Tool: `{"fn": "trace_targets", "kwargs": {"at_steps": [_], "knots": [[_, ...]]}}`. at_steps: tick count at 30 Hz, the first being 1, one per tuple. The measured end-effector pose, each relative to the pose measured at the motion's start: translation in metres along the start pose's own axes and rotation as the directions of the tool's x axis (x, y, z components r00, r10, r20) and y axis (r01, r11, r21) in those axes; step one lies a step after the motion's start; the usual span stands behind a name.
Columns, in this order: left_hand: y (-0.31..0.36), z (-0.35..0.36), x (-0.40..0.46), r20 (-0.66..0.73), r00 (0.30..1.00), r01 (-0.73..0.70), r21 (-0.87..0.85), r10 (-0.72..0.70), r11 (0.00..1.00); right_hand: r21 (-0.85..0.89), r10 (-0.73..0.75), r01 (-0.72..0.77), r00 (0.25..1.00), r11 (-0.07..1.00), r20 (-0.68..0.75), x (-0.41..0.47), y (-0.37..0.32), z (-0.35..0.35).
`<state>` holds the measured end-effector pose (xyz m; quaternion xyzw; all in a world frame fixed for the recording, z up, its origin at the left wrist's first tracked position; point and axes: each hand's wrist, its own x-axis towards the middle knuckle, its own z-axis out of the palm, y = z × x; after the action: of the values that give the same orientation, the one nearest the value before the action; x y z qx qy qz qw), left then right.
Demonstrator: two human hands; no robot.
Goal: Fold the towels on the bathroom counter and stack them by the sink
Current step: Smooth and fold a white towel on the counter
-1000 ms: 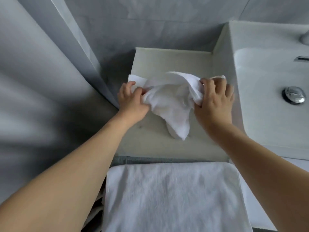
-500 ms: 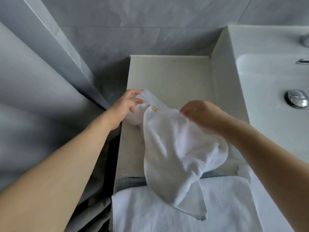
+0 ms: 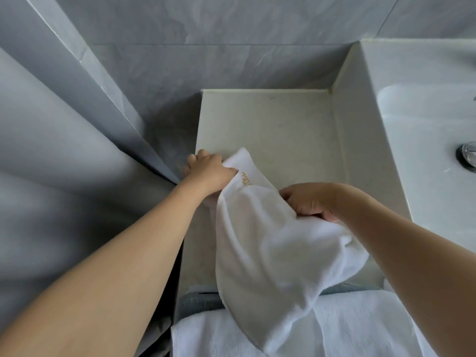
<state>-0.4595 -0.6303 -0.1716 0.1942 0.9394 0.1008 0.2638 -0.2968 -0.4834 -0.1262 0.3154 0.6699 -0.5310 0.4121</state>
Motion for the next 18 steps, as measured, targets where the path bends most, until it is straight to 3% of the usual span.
{"fn": "trace_targets", "kwargs": {"at_steps": [2, 4, 7, 8, 10, 11, 13, 14, 15, 16, 18], "knots": [[0.002, -0.009, -0.007, -0.024, 0.997, -0.072, -0.411, 0.068, 0.909, -0.058, -0.133, 0.123, 0.965, 0.991, -0.227, -0.007, -0.002, -0.004], [0.005, -0.025, -0.014, -0.082, 0.994, -0.111, -0.758, 0.075, 0.643, -0.075, -0.274, 0.265, 0.894, 0.961, -0.354, -0.019, -0.005, -0.017], [0.009, -0.047, -0.012, -0.123, 0.987, -0.153, -0.915, 0.102, 0.373, -0.02, -0.424, 0.471, 0.775, 0.882, -0.468, -0.039, -0.025, -0.043], [0.013, -0.053, -0.009, -0.127, 0.987, -0.151, -0.939, 0.094, 0.308, -0.095, -0.479, 0.504, 0.723, 0.859, -0.498, -0.043, -0.035, -0.052], [0.02, -0.058, 0.001, -0.156, 0.988, -0.148, -0.963, -0.019, 0.224, -0.448, -0.606, 0.411, 0.588, 0.794, -0.535, -0.038, -0.055, -0.068], [0.023, -0.058, 0.008, -0.192, 0.972, -0.15, -0.951, -0.139, 0.27, -0.617, -0.661, 0.294, 0.531, 0.73, -0.53, -0.032, -0.065, -0.076], [0.026, -0.052, 0.019, -0.423, 0.828, -0.113, -0.769, -0.368, 0.63, -0.789, -0.726, 0.081, 0.456, 0.609, -0.514, -0.013, -0.079, -0.088], [0.027, -0.048, 0.021, -0.59, 0.738, -0.13, -0.6, -0.328, 0.789, -0.829, -0.748, -0.019, 0.42, 0.559, -0.515, 0.0, -0.083, -0.094], [0.03, -0.04, 0.024, -0.7, 0.693, -0.203, -0.416, -0.17, 0.887, -0.844, -0.759, -0.107, 0.389, 0.525, -0.522, 0.014, -0.086, -0.099], [0.034, -0.029, 0.028, -0.71, 0.703, -0.28, -0.252, 0.02, 0.926, -0.841, -0.759, -0.16, 0.369, 0.517, -0.536, 0.029, -0.087, -0.103], [0.031, -0.004, 0.036, -0.494, 0.823, -0.335, -0.024, 0.28, 0.942, -0.816, -0.712, -0.227, 0.402, 0.531, -0.575, 0.058, -0.082, -0.107]]}}
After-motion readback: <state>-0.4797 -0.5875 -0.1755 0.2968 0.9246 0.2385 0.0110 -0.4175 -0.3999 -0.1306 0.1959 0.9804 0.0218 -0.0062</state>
